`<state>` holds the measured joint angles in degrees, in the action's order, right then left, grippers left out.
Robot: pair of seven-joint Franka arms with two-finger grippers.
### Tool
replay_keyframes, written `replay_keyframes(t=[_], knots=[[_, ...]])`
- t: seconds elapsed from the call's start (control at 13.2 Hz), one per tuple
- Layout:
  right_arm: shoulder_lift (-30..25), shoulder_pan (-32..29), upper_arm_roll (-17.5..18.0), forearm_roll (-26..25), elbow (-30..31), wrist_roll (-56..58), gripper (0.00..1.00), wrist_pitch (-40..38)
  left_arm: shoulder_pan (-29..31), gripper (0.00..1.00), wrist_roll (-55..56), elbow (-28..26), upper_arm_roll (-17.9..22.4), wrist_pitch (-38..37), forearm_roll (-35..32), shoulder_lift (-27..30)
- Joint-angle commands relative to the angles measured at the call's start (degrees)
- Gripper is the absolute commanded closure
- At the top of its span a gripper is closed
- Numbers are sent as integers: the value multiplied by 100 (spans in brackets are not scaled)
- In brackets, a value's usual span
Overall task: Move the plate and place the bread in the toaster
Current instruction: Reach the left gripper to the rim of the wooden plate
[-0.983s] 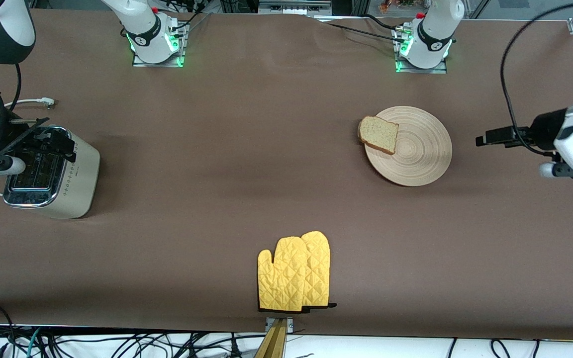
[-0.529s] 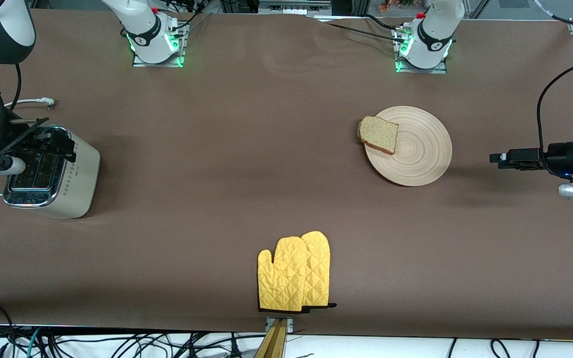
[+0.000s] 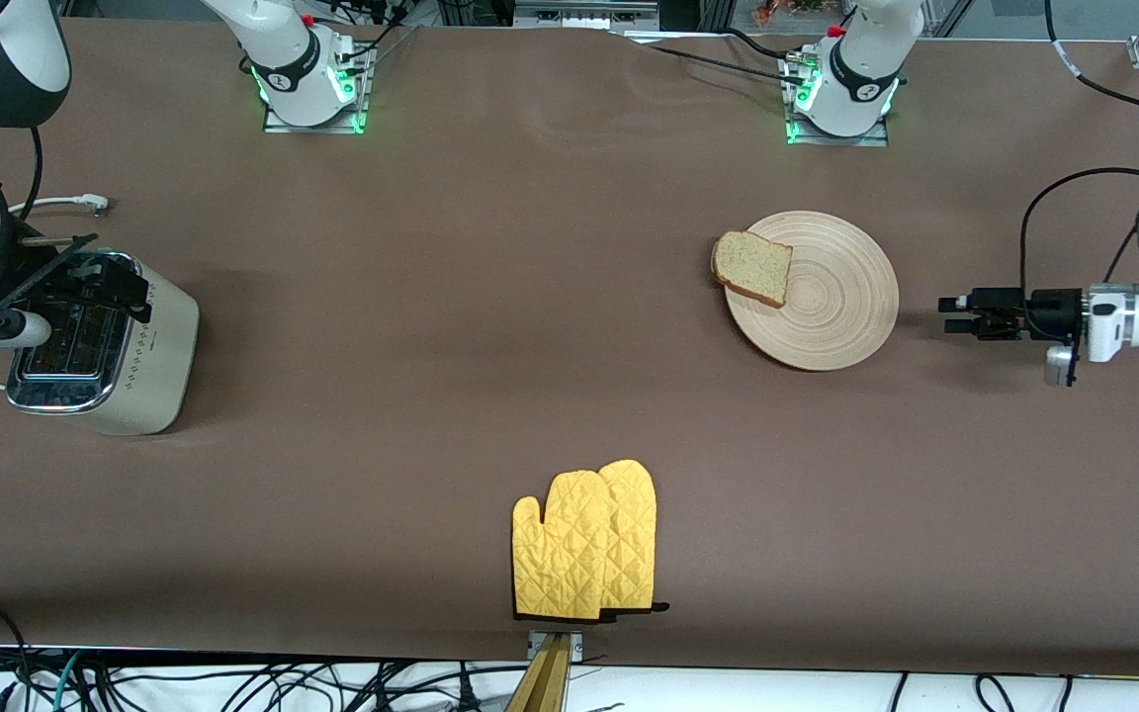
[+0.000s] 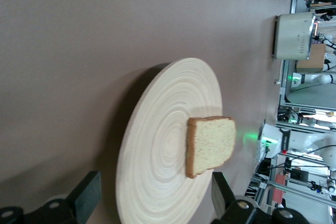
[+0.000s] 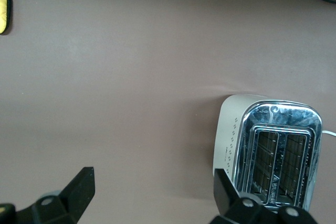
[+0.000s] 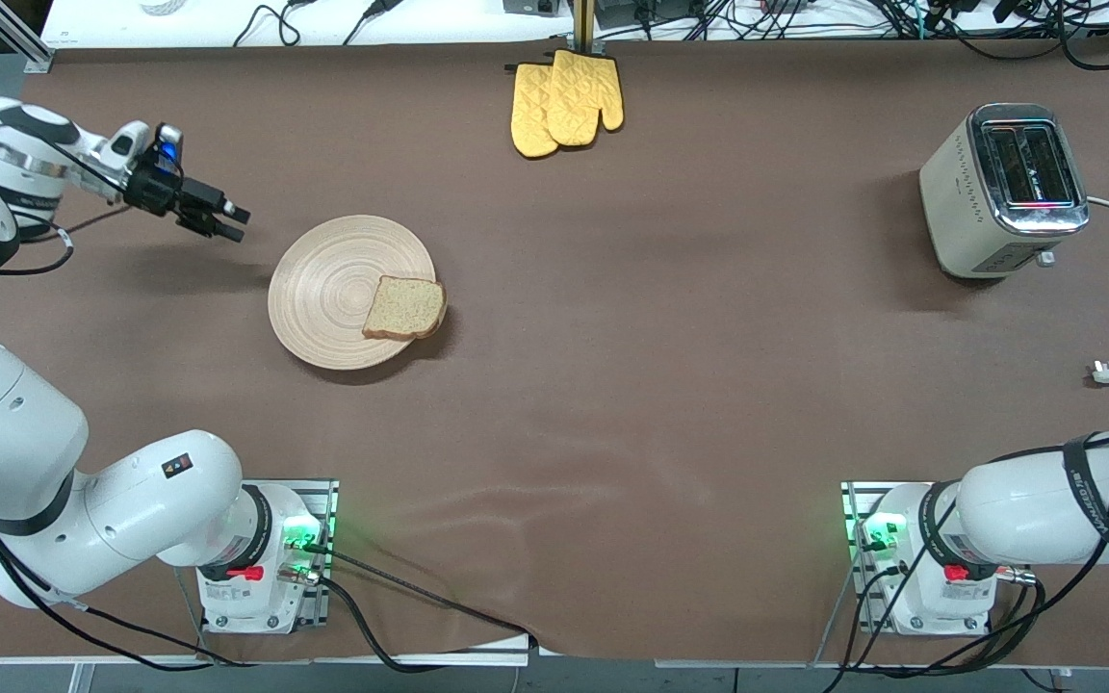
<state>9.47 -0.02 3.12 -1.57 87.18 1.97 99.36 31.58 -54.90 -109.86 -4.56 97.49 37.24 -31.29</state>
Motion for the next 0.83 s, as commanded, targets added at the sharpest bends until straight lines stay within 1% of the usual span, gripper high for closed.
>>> replay_keyframes(t=[0.0,0.15,0.23,0.3,0.38,0.45,0.53,0.6,0.68,0.76], knots=[[11,-34,31,69,-79,-3,0,-57,77,10,-319,-781,-80,708,265,229],[11,-34,31,78,-79,-3,0,-57,77,13,-468,-1115,-80,789,834,237],[11,-34,31,78,-79,-3,0,-57,85,18,-590,-1186,-80,807,907,229],[11,-34,31,78,-79,-3,0,-57,94,24,-705,-1187,-80,807,925,194],[11,-34,31,78,-79,5,0,-57,85,34,-714,-1187,-80,816,925,176],[11,-34,31,78,-79,5,0,-57,94,39,-732,-1204,-80,816,925,115],[11,-42,31,78,-79,5,0,-57,94,40,-741,-1213,-80,816,916,88],[11,-42,31,78,-79,5,0,-57,77,49,-741,-1239,-80,807,908,88],[11,-42,31,78,-79,5,0,-57,68,54,-750,-1240,-80,798,855,53],[11,-42,31,78,-79,5,0,-57,59,55,-819,-1240,-80,798,837,-17]])
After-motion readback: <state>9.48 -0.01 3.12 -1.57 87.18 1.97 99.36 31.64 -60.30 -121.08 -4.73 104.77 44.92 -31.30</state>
